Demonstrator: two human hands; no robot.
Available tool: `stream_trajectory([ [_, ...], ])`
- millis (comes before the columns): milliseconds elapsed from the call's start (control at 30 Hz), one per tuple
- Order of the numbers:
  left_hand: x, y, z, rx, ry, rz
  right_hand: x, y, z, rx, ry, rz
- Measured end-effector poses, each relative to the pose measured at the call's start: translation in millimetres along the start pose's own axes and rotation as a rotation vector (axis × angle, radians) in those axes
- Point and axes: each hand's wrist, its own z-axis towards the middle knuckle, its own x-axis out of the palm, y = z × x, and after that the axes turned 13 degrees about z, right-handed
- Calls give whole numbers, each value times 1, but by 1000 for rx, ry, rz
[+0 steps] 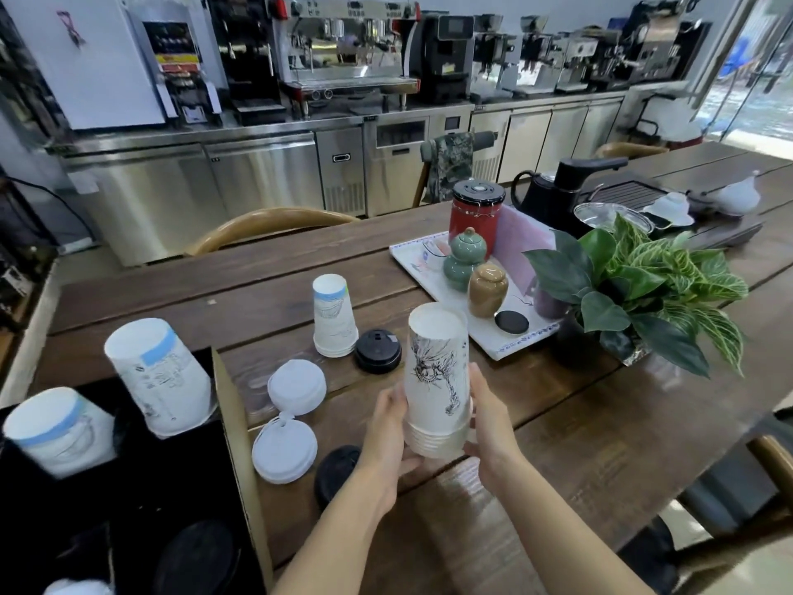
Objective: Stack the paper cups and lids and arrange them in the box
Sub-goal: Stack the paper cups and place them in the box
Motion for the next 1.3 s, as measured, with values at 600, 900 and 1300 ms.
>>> stream_trajectory([
  [600,-119,-98,43,201,-105,-183,172,66,70,-80,256,6],
  [900,-125,-140,123,230,-241,-194,212,78,165,-132,301,-108],
  [1300,-115,-117,176,157,-274,-207,197,39,235,44,372,-106],
])
